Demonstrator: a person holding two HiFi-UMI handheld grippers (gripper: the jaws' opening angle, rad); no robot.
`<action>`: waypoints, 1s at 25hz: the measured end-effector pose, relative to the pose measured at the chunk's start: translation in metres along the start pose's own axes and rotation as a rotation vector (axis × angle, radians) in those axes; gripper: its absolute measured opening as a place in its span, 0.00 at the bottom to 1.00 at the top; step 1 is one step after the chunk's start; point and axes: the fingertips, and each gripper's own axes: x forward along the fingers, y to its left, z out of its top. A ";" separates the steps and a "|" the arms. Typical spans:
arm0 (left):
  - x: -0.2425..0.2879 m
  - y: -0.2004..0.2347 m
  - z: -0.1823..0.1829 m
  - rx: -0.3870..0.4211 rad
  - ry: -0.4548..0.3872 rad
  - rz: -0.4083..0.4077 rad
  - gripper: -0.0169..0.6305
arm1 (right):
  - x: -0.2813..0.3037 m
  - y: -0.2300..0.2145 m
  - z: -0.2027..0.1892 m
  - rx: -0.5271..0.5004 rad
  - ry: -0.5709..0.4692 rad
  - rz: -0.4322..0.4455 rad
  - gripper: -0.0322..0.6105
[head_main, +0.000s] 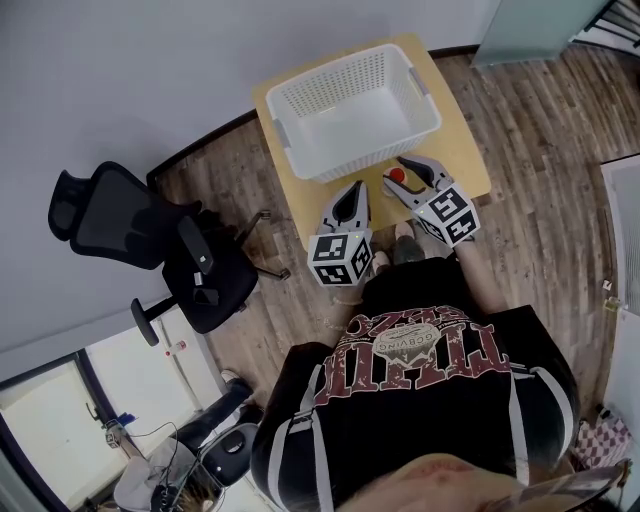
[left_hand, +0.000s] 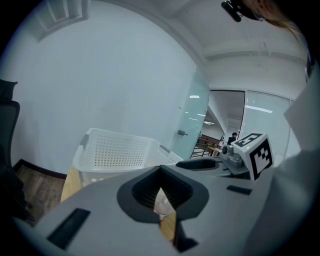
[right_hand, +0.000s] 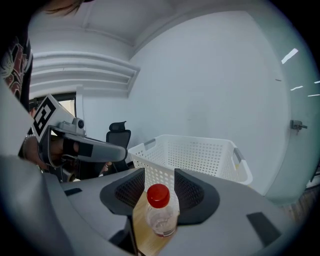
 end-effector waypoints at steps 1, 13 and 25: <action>0.001 -0.001 0.001 0.003 0.000 -0.002 0.10 | -0.001 -0.001 0.004 0.003 -0.010 -0.003 0.32; 0.004 -0.019 0.021 0.039 -0.034 -0.035 0.10 | -0.033 -0.016 0.044 0.024 -0.148 -0.059 0.32; 0.009 -0.033 0.037 0.059 -0.059 -0.064 0.10 | -0.045 -0.022 0.057 0.044 -0.185 -0.058 0.22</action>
